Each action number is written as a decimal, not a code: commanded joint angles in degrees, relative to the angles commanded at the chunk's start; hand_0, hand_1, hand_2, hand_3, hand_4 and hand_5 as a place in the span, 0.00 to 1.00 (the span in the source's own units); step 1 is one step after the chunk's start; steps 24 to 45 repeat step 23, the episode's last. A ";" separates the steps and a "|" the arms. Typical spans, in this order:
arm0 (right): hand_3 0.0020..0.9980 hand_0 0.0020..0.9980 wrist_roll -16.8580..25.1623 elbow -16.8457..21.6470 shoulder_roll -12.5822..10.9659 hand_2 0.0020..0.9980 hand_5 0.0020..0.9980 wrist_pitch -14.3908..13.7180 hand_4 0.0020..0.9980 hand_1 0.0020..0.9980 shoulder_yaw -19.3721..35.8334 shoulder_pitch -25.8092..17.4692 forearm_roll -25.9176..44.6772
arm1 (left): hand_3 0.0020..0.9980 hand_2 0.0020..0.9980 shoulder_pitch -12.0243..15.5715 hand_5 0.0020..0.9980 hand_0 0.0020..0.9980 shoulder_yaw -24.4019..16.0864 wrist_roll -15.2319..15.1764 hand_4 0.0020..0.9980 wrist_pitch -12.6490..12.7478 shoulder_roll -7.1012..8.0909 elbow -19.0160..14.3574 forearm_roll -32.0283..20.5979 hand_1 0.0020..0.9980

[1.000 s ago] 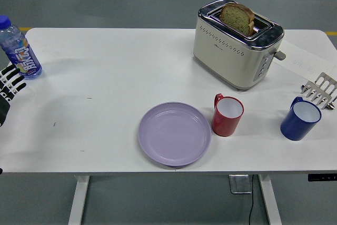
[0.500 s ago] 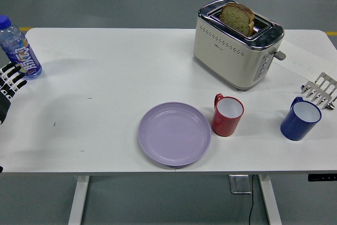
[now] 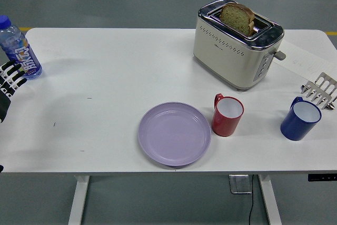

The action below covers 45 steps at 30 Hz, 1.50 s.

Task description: Push plate across desktop

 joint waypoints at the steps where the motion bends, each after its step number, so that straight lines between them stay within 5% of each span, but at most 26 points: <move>1: 0.63 0.61 0.02 0.00 0.00 0.63 0.36 0.01 0.13 0.55 -0.01 0.04 0.02 | 0.79 0.85 -0.06 1.00 0.84 0.09 0.01 0.51 0.01 -0.01 0.00 -0.02 0.85; 21: 0.63 0.61 0.10 0.00 -0.05 0.63 0.35 0.05 0.13 0.54 -0.14 0.33 0.16 | 0.79 0.85 -0.22 1.00 0.84 0.65 -0.34 0.51 2.25 -0.32 -1.80 8.19 0.85; 45: 0.63 0.61 0.11 0.00 -0.07 0.63 0.35 0.05 0.13 0.54 -0.13 0.34 0.15 | 0.79 0.85 -0.20 1.00 0.84 0.71 -0.55 0.51 2.49 -0.39 -1.82 8.27 0.85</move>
